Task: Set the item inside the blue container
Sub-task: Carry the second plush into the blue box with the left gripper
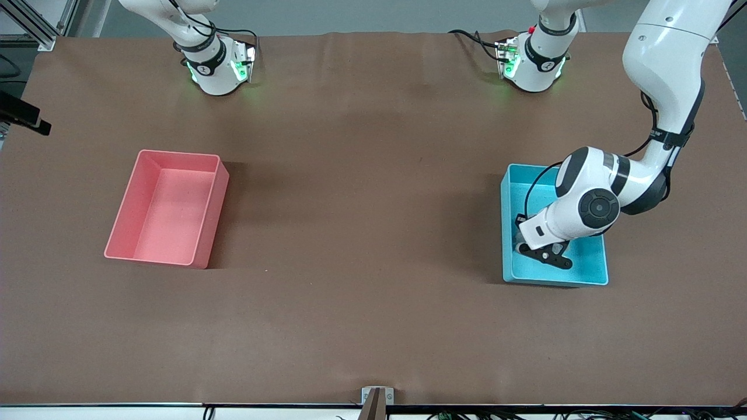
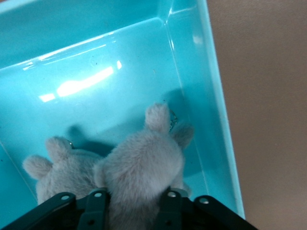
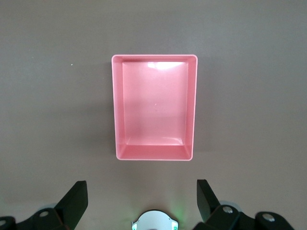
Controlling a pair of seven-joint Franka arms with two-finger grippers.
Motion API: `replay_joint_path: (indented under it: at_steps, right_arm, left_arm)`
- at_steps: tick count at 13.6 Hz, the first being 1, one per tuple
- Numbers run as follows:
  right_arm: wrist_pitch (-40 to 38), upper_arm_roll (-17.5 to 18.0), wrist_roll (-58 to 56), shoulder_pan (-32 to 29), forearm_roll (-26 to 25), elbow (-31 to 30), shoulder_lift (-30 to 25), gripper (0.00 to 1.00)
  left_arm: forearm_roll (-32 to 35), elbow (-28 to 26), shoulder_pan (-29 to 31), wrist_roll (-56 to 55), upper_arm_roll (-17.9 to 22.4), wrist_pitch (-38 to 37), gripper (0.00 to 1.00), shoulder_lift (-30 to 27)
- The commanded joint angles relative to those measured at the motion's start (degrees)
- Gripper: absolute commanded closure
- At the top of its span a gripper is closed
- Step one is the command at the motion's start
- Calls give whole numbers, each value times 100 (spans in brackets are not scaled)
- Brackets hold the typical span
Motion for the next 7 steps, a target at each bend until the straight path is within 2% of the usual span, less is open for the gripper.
replay_joint_path:
  at_steps: [1,4,7]
  right_arm:
    - [53,48,-92,36,-122,-436,-486,0]
    - [35,57,-197,18,-131,-454,-575,0]
    - [35,48,-294,10,-131,-463,-575,0]
  left_arm:
    - [201,58,25,-152,-32,14,1,-31]
    - [192,66,96,-74,-50,-257,0,-355]
    - [122,75,113,-30,-67,-714,0,-1005]
